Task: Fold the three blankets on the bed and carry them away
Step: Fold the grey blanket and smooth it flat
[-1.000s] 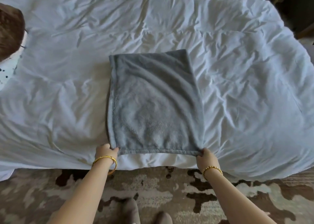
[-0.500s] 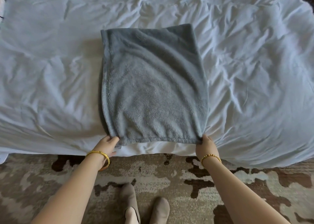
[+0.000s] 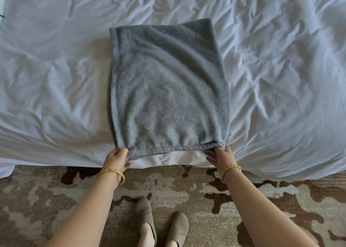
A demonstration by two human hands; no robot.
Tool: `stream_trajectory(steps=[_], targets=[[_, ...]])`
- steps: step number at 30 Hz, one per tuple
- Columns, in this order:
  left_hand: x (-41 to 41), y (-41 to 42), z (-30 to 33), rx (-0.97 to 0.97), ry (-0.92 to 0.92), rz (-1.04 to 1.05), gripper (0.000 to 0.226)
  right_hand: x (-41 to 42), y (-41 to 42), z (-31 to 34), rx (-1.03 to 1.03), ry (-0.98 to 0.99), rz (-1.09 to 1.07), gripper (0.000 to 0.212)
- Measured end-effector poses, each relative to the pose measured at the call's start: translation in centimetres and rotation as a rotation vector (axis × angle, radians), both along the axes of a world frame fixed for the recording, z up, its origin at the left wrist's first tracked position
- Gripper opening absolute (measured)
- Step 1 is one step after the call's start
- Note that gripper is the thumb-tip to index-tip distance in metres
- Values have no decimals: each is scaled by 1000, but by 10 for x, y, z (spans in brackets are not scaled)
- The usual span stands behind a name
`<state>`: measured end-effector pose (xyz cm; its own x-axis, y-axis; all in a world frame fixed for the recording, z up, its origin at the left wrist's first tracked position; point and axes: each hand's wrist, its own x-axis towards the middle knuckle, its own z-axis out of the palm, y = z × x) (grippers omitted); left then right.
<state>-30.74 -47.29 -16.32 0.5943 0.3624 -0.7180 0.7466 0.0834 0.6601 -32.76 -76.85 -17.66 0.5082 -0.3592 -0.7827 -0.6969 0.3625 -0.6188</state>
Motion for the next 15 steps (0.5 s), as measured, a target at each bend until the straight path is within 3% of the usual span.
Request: stream_trajectory(steps=[2,7,9,12,15], targets=[[-4,-1,2,21,-13,22,21,-4,1,4,21,-6,-50,10],[-6,-7,40,124,64,14,16,-21,7,45,13,71,-36,14],[-3,-12,77,169,85,38,12,-27,17,78,29,112,-41,11],[11,-23,148,265,68,38,25,-21,30,146,45,112,-39,15],[26,-36,229,209,17,112,22,-3,25,214,13,62,-39,29]])
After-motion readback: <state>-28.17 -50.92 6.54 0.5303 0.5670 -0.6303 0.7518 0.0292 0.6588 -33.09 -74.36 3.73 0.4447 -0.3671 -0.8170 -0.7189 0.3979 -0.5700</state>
